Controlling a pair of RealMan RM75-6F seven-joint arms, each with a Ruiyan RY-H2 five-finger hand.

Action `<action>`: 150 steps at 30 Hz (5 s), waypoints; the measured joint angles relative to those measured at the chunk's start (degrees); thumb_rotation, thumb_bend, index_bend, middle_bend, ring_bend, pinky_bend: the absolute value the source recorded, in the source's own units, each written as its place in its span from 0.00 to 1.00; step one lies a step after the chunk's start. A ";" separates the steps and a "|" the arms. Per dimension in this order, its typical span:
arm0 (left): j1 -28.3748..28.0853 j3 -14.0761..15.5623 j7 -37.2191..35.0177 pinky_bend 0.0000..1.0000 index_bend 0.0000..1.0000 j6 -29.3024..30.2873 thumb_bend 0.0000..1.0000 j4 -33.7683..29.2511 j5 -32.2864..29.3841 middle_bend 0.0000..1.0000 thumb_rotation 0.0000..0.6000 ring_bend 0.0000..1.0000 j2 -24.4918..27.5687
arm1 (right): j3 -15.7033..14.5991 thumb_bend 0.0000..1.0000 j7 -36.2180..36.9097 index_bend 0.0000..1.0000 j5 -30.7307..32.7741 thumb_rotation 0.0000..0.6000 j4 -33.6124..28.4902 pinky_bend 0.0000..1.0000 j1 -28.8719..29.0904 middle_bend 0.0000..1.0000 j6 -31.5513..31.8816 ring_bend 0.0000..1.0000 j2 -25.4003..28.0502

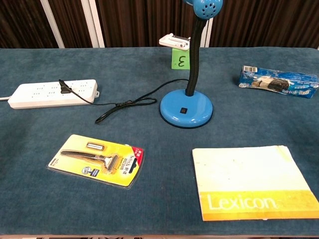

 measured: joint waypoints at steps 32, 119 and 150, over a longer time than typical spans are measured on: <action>-0.22 -0.15 0.47 0.00 0.17 -0.90 0.45 -0.74 -1.29 0.02 1.00 0.00 -0.04 | 7.52 0.36 -12.67 0.00 16.33 1.00 -6.19 1.00 22.80 0.54 -28.46 0.67 -5.63; -0.58 -0.63 -1.51 0.00 0.17 -2.49 0.45 -2.00 -4.11 0.02 1.00 0.00 1.02 | 5.33 0.36 -32.81 0.00 49.40 1.00 12.57 1.00 45.53 0.54 -29.22 0.69 -33.99; -0.60 -0.66 -1.67 0.00 0.17 -2.28 0.45 -1.75 -3.99 0.02 1.00 0.00 1.12 | 4.96 0.36 -36.57 0.00 47.07 1.00 11.74 1.00 46.08 0.54 -25.34 0.69 -34.87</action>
